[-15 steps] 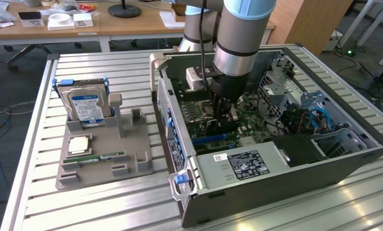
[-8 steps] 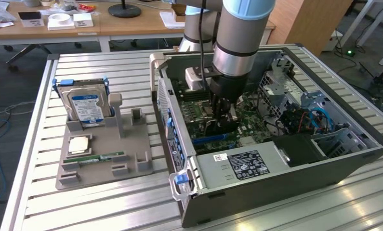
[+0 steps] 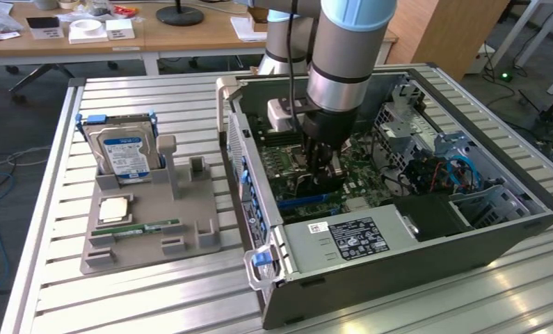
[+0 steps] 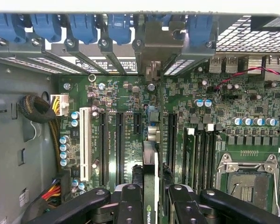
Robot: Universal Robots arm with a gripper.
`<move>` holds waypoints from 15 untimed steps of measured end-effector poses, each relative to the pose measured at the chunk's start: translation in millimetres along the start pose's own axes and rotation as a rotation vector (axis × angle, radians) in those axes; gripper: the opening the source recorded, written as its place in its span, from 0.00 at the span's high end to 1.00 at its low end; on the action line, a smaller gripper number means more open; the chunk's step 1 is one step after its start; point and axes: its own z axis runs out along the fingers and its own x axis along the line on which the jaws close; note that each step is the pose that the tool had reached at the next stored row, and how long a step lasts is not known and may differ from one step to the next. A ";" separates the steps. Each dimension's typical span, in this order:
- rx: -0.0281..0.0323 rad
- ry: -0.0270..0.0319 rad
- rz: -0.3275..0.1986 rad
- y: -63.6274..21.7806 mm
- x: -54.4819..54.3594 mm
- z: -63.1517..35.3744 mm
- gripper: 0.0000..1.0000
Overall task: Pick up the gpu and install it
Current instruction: 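Insert the gpu into the slot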
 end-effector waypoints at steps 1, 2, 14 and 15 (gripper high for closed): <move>0.0000 0.0000 0.000 0.0 0.0 0.4 0.74; -0.0001 0.0001 0.000 0.0 0.0 0.7 0.74; 0.0000 -0.0001 0.000 0.1 0.0 5.0 0.74; 0.0000 0.0000 0.000 0.2 0.0 5.8 0.74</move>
